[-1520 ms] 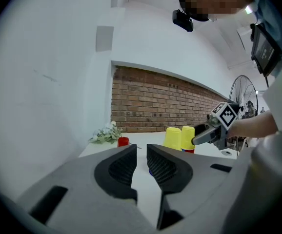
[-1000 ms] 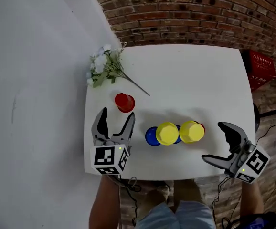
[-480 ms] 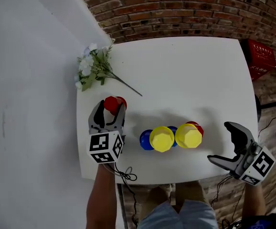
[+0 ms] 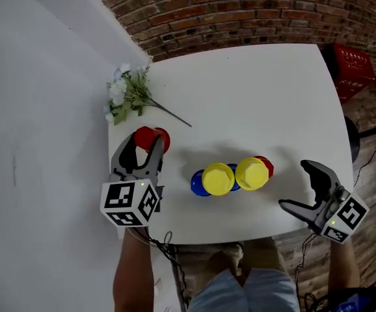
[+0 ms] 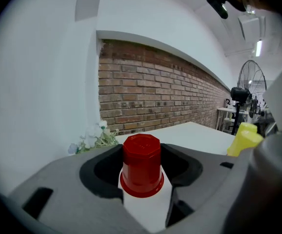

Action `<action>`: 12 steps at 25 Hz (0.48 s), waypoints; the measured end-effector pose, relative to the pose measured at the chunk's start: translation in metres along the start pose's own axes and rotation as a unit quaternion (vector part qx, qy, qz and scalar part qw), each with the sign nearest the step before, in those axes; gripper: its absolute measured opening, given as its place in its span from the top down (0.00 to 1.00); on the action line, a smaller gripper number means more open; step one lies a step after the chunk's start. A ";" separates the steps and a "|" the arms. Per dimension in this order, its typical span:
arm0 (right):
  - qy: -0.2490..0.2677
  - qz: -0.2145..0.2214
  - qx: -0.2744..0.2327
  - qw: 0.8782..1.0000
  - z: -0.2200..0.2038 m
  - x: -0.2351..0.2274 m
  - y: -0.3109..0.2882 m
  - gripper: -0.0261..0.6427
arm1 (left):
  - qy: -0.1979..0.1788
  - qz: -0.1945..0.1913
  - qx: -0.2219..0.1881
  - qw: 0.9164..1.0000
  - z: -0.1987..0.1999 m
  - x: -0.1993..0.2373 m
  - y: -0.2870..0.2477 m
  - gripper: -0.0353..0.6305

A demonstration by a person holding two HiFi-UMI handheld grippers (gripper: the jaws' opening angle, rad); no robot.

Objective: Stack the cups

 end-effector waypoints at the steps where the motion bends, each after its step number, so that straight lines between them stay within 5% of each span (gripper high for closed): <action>1: -0.006 -0.007 -0.002 1.000 -0.005 0.000 0.001 0.31 | -0.003 -0.005 -0.002 1.000 0.013 -0.004 0.009 0.58; 7: -0.027 -0.025 -0.023 0.999 -0.022 0.021 0.007 0.31 | -0.048 -0.061 -0.033 0.996 0.083 -0.053 0.065 0.57; 12: -0.019 -0.025 -0.040 0.999 -0.029 0.044 0.011 0.32 | -0.074 -0.113 -0.054 0.989 0.104 -0.106 0.096 0.57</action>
Point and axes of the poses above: the fingertips, and each gripper's own axes: y backward along the fingers, x to its left, z out of its top, the point moved 4 cm from there along y, backward along the fingers, and after that the axes turned 12 degrees about z, right-handed, at the moved point
